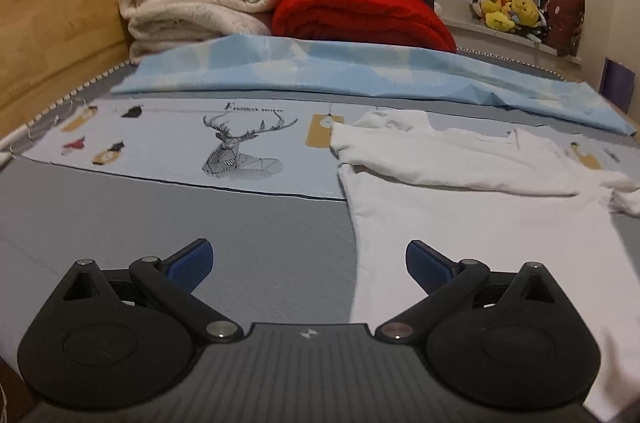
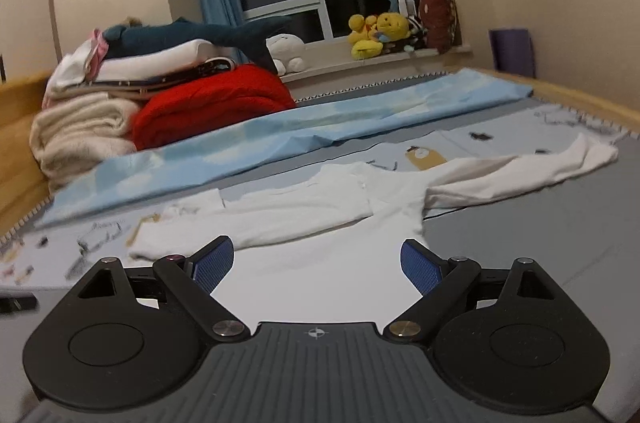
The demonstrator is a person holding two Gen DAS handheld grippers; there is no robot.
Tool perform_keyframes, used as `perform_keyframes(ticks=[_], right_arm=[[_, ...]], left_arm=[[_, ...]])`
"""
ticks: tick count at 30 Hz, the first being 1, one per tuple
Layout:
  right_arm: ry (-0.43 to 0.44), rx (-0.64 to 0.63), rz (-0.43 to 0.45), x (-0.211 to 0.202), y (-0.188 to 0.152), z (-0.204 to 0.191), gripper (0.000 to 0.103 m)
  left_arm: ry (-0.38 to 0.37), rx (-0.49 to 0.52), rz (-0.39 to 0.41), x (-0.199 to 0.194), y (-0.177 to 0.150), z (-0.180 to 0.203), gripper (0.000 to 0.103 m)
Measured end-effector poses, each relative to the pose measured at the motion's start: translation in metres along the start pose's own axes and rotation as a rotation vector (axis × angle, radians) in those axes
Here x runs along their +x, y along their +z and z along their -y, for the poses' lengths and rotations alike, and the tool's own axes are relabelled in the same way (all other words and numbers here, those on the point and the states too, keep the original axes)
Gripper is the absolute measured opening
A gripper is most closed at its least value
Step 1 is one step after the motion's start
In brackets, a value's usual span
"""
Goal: Fold small clothes
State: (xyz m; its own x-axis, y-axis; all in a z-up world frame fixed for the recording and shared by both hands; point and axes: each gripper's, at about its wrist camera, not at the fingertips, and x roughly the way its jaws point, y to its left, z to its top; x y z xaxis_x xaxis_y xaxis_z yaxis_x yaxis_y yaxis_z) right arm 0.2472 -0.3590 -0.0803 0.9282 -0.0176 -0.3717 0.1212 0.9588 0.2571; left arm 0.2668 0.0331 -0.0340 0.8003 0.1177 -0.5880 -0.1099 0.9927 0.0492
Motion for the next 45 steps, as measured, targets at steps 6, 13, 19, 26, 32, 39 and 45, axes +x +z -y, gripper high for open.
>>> perform_keyframes(ticks=[6,13,19,26,32,39,45], right_arm=[[0.004,0.001,-0.043,0.016,-0.002,0.000,0.091],[0.001,-0.018,-0.053,0.020,-0.001,0.000,0.091],[0.008,0.003,-0.069,0.022,0.003,0.007,0.091],[0.017,0.141,-0.122,0.030,0.009,0.026,0.091],[-0.108,0.415,-0.043,0.055,0.057,0.114,0.091],[-0.508,0.795,0.088,0.111,0.092,0.279,0.091],[-0.522,0.875,0.028,0.180,0.090,0.340,0.091]], left_arm=[[-0.010,0.025,-0.058,0.027,0.000,0.007,0.103],[-0.011,0.062,-0.083,0.040,0.001,0.021,0.103],[-0.014,0.108,-0.094,0.047,-0.001,0.034,0.103],[-0.025,0.084,-0.154,0.059,-0.001,0.037,0.103],[-0.019,0.061,-0.169,0.087,0.032,0.030,0.103],[-0.001,0.006,-0.265,0.143,0.040,0.027,0.103],[0.019,0.023,-0.309,0.178,0.041,0.031,0.103]])
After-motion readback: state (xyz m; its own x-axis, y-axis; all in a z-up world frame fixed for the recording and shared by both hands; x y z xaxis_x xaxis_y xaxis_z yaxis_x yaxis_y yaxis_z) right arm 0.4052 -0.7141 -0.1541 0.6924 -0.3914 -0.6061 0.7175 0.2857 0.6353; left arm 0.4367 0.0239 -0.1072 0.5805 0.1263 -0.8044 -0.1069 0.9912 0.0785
